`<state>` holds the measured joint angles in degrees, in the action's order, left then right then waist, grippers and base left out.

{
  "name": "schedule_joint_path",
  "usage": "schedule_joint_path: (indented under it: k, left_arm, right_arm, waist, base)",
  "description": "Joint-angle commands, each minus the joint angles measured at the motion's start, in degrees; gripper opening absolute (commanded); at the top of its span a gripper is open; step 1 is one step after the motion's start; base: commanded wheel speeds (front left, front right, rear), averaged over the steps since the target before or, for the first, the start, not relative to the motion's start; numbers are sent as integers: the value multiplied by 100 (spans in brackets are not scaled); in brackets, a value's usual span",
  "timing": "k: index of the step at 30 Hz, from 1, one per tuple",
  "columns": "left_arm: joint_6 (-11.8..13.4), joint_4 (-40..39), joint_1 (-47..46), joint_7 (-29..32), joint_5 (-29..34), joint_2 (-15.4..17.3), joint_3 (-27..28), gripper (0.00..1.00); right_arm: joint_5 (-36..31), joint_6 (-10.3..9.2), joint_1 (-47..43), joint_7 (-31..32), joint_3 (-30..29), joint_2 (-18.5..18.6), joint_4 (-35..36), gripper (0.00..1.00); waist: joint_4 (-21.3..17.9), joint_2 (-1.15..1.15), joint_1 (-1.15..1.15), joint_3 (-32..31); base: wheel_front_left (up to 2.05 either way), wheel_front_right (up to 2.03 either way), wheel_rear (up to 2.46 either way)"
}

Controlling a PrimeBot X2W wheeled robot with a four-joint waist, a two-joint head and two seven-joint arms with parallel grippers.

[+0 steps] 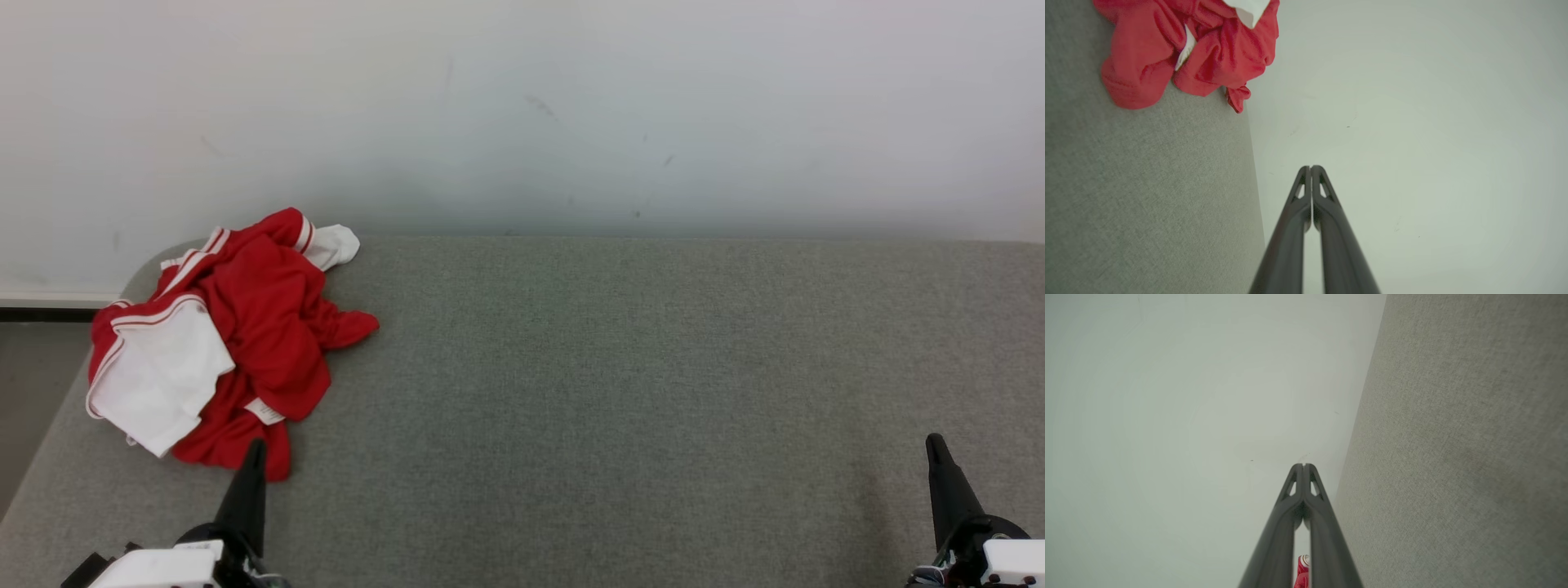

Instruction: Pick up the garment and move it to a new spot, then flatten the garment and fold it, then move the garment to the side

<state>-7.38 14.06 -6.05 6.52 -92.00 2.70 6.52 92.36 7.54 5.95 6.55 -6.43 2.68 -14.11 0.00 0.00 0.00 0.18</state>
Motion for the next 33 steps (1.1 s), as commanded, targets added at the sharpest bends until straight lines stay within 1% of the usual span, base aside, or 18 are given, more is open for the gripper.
schedule_joint_path:
  k: [1,33]
  left_arm:
    - [-32,-1,-51,18,-81,38,10,0]
    - [-32,-1,-51,18,-81,38,10,0]
  right_arm:
    - [11,-11,69,12,-19,43,21,0]
    - [11,-11,69,12,-19,42,21,0]
  waist:
    - [0,0,0,0]
    - [0,0,0,0]
  base:
    - [0,0,0]
    - [0,0,0]
